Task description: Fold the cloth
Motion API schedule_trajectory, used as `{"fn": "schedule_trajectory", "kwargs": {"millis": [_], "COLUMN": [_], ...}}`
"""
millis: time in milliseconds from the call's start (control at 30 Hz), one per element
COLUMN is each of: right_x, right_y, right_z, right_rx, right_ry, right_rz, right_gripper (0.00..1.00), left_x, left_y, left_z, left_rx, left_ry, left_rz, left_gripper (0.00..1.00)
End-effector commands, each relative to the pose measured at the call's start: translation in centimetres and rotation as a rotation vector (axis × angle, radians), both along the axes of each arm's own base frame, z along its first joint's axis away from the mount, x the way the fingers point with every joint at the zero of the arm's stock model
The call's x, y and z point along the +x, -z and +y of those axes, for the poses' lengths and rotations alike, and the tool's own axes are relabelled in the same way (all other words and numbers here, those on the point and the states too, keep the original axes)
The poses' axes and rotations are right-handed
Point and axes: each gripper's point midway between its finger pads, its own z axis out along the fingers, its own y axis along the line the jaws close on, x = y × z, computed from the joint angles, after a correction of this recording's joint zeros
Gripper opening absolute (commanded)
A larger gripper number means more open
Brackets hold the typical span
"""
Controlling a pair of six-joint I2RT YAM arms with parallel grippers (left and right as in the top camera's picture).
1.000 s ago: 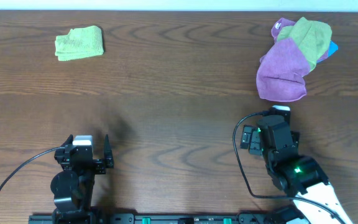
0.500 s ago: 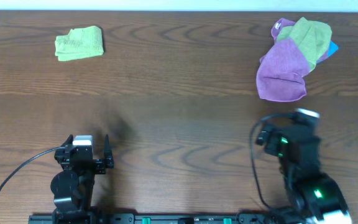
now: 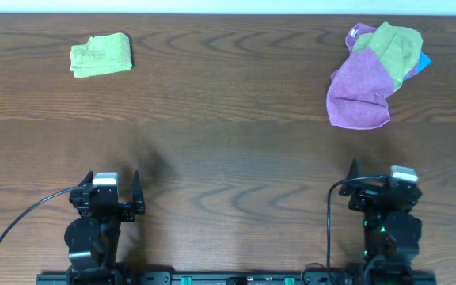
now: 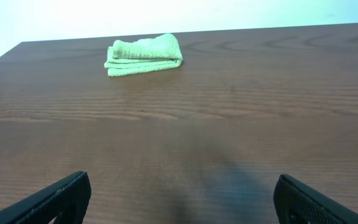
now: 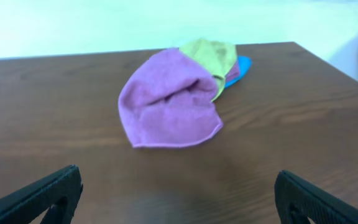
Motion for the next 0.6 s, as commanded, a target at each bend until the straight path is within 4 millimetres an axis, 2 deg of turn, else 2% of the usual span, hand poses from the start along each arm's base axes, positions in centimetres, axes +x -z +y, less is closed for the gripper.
{"fn": "schedule_trajectory", "kwargs": {"millis": [0, 67, 567], "right_x": [0.1, 0.0, -0.2], "right_y": [1.3, 1.8, -0.3], "right_z": [0.6, 0.6, 0.7], "right_rx": [-0.032, -0.032, -0.053], "right_ry": [-0.053, -0.050, -0.056], "right_rz": [0.004, 0.003, -0.091], "right_gripper": [0.99, 0.99, 0.99], "left_x": [0.0, 0.0, 0.0], "left_y": [1.0, 1.0, 1.0], "left_z": [-0.2, -0.2, -0.2], "left_rx": [-0.008, -0.008, -0.008], "left_ry": [0.008, 0.008, 0.008], "left_rz": [0.016, 0.016, 0.016], "left_gripper": [0.96, 0.95, 0.95]}}
